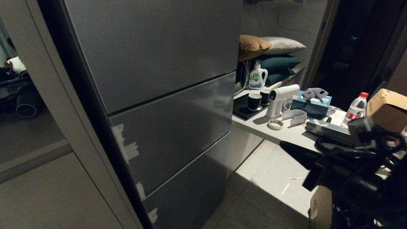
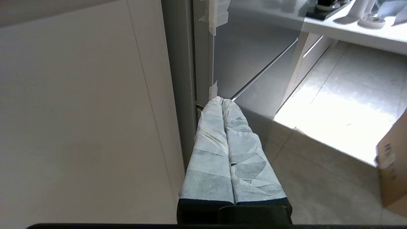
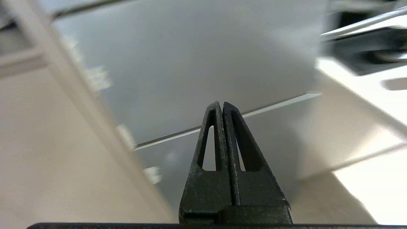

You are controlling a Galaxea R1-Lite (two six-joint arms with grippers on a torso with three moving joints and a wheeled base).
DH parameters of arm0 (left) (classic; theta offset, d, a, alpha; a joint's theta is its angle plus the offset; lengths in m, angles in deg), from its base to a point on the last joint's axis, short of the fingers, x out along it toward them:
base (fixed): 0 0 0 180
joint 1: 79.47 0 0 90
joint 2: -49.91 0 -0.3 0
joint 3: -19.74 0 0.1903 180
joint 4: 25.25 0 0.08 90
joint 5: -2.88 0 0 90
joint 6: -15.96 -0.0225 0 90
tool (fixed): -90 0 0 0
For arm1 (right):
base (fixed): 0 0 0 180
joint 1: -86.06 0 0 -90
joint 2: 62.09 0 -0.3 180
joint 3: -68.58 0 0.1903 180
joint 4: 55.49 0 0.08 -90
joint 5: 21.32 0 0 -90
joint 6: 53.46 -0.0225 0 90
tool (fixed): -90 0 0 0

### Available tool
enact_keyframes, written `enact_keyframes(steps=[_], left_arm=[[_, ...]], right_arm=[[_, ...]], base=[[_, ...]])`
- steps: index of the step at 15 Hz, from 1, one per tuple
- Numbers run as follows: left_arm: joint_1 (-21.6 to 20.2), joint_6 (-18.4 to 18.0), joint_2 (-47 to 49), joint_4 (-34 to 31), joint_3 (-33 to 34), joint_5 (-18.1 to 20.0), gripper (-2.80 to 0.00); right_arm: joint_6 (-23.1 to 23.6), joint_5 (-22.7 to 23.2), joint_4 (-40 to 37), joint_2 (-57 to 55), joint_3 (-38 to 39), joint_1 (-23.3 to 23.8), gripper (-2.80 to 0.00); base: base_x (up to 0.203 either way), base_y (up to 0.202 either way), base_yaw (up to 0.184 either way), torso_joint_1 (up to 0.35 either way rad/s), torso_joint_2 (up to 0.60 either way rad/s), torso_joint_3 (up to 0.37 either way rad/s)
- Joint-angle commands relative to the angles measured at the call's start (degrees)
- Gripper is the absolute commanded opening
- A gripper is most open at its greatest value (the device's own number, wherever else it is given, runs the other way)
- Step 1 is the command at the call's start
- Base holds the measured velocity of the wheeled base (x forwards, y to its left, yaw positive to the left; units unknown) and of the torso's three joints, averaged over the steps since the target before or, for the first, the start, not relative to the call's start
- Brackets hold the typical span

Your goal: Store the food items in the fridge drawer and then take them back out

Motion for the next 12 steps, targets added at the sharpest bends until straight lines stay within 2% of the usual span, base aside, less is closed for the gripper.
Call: enact_keyframes(steps=[1,5,7,10,12], left_arm=[[0.0,0.4,0.0,0.1,0.0,0.0,-2.8],[0.0,0.4,0.0,0.1,0.0,0.0,-2.8],[0.0,0.4,0.0,0.1,0.0,0.0,-2.8],[0.0,0.4,0.0,0.1,0.0,0.0,-2.8],[0.0,0.4,0.0,0.1,0.0,0.0,-2.8]], right_arm=[[0.0,-2.4,-10.0,20.4,3.2,2.9,-2.8],[0.3,-4.8,-37.0,42.8,1.1,8.9,-2.8],[2.3,-5.2,-49.4,52.2,-0.6,11.4,-2.8],[4.4,-5.5,-57.4,57.2,-1.3,24.1,-2.8],[5.6,-4.2,-60.1,62.8,-1.2,28.0,-2.8]], base=[[0.0,0.0,0.0,0.0,0.0,0.0],[0.0,0.0,0.0,0.0,0.0,0.0],[0.0,0.0,0.0,0.0,0.0,0.0],[0.0,0.0,0.0,0.0,0.0,0.0],[0.0,0.0,0.0,0.0,0.0,0.0]])
